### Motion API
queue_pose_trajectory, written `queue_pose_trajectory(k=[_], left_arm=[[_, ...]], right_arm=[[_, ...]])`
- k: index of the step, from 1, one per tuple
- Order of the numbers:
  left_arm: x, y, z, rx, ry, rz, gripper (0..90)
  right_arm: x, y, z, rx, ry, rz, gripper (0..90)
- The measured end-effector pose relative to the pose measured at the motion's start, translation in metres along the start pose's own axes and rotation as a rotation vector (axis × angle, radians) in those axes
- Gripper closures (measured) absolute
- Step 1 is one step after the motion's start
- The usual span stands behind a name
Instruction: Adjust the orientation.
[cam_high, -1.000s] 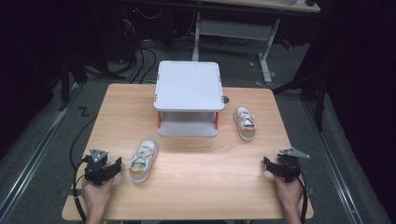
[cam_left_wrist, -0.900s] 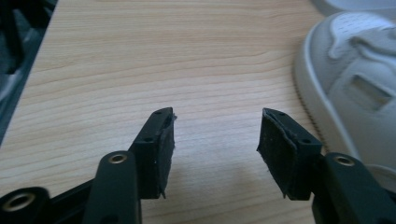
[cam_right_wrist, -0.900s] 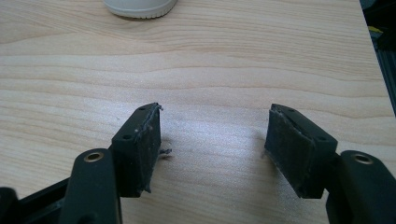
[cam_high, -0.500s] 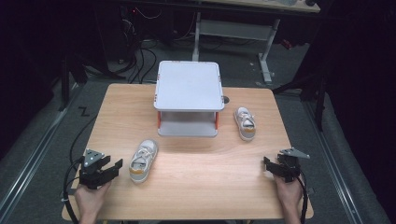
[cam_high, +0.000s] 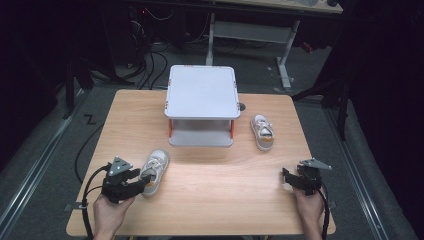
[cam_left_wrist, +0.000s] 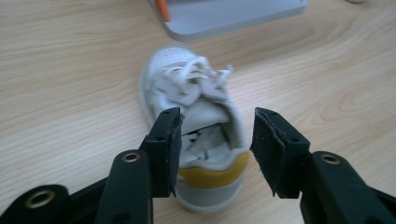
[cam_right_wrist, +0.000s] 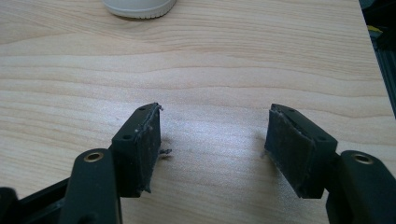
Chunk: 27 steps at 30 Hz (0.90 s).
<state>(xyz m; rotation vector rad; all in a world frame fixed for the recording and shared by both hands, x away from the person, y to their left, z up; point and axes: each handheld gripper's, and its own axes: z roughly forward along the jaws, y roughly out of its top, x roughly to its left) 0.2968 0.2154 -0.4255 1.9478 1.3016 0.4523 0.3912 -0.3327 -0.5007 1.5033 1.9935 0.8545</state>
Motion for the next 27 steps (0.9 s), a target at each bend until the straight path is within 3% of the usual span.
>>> queue_pose_trajectory(k=[4,9,16,19,27], left_arm=[[-0.007,0.004,0.01,0.047,0.0,0.021,53.2],[-0.008,0.002,0.02,0.095,0.001,0.014,54.8],[-0.01,0.005,0.032,0.142,0.003,0.038,56.7],[-0.01,0.005,0.042,0.167,-0.007,0.045,60.4],[-0.011,0.006,0.046,0.154,-0.028,0.056,78.6]], right_arm=[[0.0,0.0,0.0,0.0,0.001,0.0,35.7],[0.0,0.0,0.0,0.0,0.0,0.0,35.7],[0.0,0.0,0.0,0.0,0.0,0.0,35.7],[0.0,0.0,0.0,0.0,0.0,0.0,35.7],[0.0,0.0,0.0,0.0,0.0,0.0,35.7]])
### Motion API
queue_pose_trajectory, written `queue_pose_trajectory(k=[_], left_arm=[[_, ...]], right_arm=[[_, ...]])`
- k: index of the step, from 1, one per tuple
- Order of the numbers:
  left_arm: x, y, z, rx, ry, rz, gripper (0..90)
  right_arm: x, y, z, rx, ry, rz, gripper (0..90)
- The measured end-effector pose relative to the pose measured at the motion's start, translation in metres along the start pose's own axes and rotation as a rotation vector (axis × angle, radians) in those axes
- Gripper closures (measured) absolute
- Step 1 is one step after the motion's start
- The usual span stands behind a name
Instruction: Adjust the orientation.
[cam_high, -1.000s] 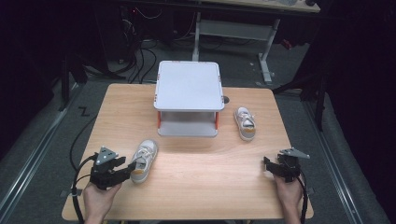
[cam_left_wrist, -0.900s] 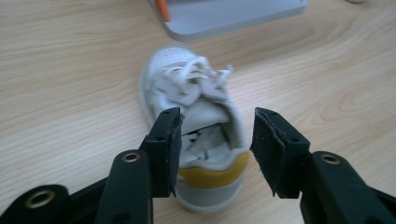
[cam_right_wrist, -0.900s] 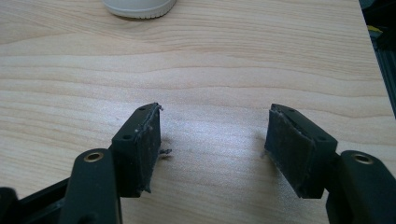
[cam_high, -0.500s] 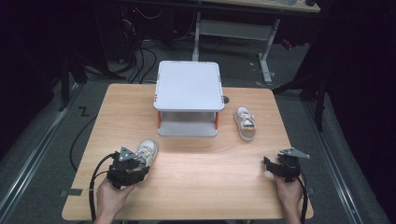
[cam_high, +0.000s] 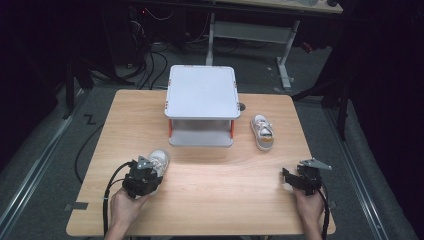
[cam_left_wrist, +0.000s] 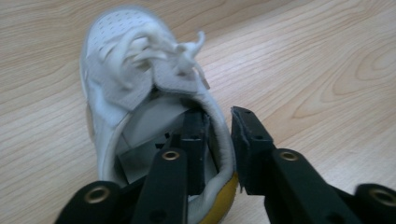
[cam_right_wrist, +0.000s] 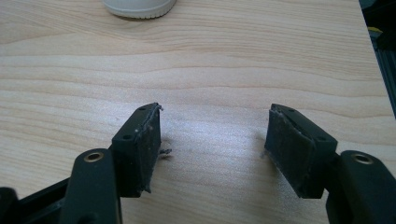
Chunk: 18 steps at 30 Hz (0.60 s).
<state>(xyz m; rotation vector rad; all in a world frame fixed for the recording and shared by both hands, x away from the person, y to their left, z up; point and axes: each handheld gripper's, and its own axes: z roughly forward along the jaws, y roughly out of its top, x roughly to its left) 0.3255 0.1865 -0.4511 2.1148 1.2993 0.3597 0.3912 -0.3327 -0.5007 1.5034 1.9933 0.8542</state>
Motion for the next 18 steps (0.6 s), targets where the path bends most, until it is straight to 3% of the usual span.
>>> queue_pose_trajectory(k=[4,8,18], left_arm=[[-0.008,0.002,0.002,-0.012,0.018,0.019,81.4],[-0.009,0.003,0.001,-0.032,-0.011,0.009,82.3],[-0.027,0.02,-0.003,-0.077,-0.051,0.032,83.0]], right_arm=[[0.0,0.0,0.0,0.0,0.0,0.0,35.8],[0.0,0.0,0.0,0.0,0.0,0.001,35.8],[0.0,0.0,0.0,0.0,0.001,0.003,35.8]])
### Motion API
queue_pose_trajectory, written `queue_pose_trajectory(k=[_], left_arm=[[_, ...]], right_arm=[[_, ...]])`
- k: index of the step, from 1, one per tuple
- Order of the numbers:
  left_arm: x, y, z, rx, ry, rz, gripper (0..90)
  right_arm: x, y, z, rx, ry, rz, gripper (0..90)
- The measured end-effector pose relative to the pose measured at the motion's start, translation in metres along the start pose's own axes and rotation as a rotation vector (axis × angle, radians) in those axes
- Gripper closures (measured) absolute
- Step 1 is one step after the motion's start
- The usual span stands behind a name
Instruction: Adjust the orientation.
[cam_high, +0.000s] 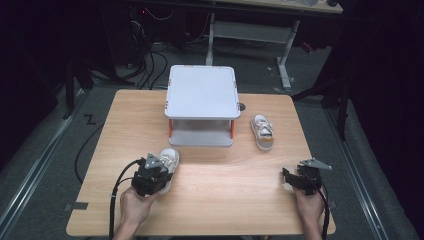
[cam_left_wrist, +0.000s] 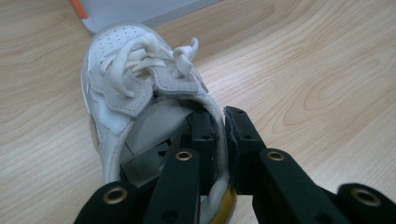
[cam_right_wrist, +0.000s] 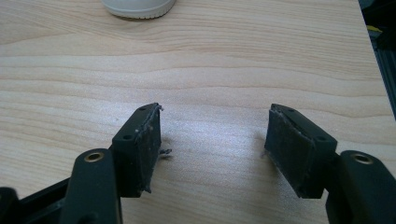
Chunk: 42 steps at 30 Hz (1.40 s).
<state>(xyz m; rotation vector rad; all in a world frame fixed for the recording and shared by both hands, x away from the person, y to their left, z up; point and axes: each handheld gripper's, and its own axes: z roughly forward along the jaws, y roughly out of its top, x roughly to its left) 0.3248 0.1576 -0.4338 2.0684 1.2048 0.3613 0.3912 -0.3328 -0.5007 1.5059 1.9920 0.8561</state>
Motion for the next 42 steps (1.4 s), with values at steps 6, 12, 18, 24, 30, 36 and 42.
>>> queue_pose_trajectory(k=[6,12,18,24,30,36,42], left_arm=[[-0.009,0.01,0.003,-0.029,-0.03,0.0,82.9],[-0.018,0.019,0.01,-0.031,-0.051,0.011,82.8],[-0.034,0.032,0.021,-0.019,-0.067,0.039,82.8],[-0.047,0.041,0.033,-0.007,-0.083,0.053,82.5],[-0.061,0.046,0.044,-0.001,-0.083,0.065,82.2],[-0.072,0.05,0.054,0.018,-0.081,0.07,82.1],[-0.08,0.053,0.065,0.033,-0.084,0.077,81.7]], right_arm=[[0.0,0.0,0.0,0.0,0.0,0.001,35.8],[0.0,0.0,0.0,0.0,0.0,0.002,35.8],[0.0,0.0,0.0,0.0,0.0,0.0,35.8],[0.0,0.0,0.0,0.0,0.0,0.0,35.8],[0.0,0.0,0.0,0.0,0.0,0.001,35.8],[0.0,0.0,0.0,0.0,0.0,0.001,35.8],[0.0,0.0,0.0,0.0,0.001,0.001,35.8]])
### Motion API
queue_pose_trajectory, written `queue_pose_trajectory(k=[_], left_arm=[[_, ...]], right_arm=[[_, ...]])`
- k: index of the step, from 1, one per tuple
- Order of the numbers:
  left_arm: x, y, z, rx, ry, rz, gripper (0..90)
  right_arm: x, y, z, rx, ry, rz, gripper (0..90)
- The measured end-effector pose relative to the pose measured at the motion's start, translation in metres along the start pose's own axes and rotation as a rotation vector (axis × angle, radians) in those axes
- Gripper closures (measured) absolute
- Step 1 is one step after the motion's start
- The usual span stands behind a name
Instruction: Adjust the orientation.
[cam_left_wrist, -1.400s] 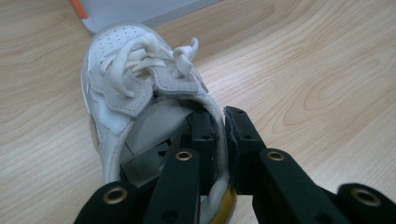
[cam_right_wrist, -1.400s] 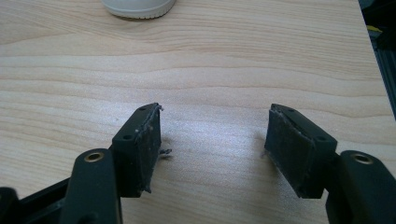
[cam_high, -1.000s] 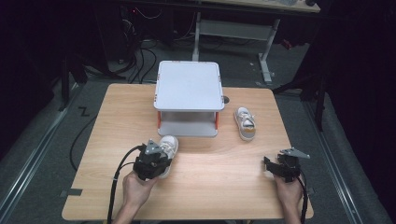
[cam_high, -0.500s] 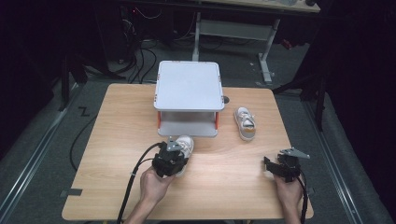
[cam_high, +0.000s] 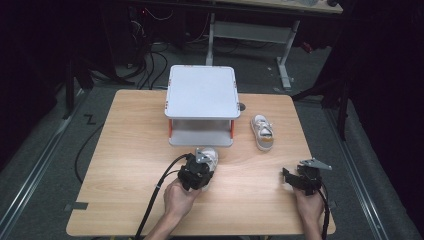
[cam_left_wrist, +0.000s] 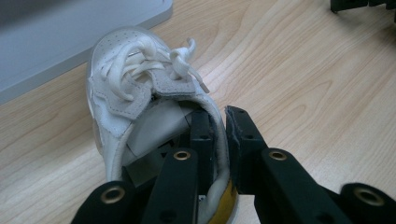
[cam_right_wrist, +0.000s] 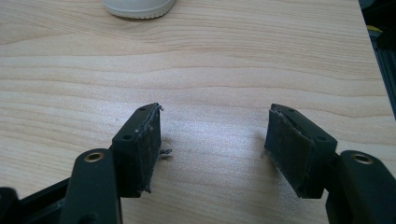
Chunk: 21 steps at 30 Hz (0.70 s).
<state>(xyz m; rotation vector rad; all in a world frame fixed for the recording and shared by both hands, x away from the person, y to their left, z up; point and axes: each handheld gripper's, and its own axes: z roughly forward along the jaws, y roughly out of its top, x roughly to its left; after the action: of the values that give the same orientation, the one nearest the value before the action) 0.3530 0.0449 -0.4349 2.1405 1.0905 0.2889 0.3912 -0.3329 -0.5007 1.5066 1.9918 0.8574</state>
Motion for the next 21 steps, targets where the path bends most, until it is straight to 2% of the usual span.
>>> queue_pose_trajectory(k=[8,15,20,21], left_arm=[[-0.005,0.002,0.012,0.023,-0.019,-0.012,80.9],[-0.006,0.005,0.016,0.029,-0.04,-0.019,79.5],[-0.006,0.007,0.017,0.032,-0.049,-0.034,78.8],[-0.006,0.008,0.018,0.033,-0.061,-0.042,78.3]], right_arm=[[0.0,0.0,0.0,0.0,0.0,0.0,35.8],[0.0,0.0,0.0,0.0,0.0,0.0,35.8],[0.0,0.0,0.0,0.001,-0.002,-0.003,35.6],[0.0,0.0,0.0,0.001,-0.002,-0.003,35.6]])
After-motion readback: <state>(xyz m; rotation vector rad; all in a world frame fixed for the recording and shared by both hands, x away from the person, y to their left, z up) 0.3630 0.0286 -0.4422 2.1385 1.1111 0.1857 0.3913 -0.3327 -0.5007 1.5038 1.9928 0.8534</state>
